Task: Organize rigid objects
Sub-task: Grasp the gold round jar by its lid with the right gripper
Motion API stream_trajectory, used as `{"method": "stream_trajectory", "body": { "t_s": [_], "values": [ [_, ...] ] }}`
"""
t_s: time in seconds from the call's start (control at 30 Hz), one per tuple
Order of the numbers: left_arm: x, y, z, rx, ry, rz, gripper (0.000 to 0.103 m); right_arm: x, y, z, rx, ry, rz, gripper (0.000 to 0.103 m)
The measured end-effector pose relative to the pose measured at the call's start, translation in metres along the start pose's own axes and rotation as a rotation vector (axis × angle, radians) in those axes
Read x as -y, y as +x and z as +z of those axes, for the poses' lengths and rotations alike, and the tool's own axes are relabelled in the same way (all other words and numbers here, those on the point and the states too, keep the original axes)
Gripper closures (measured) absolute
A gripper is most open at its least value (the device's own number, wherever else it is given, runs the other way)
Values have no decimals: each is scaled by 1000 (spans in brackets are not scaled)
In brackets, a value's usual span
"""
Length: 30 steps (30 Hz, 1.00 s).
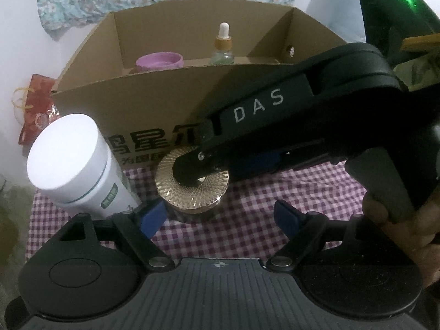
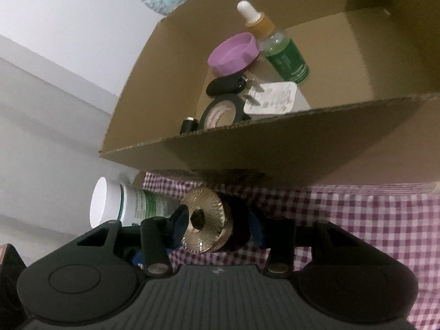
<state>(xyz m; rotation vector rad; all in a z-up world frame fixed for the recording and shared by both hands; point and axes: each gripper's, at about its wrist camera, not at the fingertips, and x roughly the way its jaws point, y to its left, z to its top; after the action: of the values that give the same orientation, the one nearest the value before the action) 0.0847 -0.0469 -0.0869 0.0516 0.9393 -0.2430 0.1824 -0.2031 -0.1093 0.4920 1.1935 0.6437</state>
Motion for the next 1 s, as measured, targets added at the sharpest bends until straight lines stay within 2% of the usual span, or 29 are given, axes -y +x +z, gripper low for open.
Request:
{"method": "stream_trajectory", "body": {
  "t_s": [0.23,0.67,1.0],
  "values": [
    [10,-3,1,11,34,-50,18,8,-12,-6,10,10,-15,53],
    [57,-1,3,12,151,-191,18,46,-61,-27,75,105,-70,53],
    [71,-1,4,6,189,-214,18,62,-76,-33,105,155,-73,53]
  ]
}}
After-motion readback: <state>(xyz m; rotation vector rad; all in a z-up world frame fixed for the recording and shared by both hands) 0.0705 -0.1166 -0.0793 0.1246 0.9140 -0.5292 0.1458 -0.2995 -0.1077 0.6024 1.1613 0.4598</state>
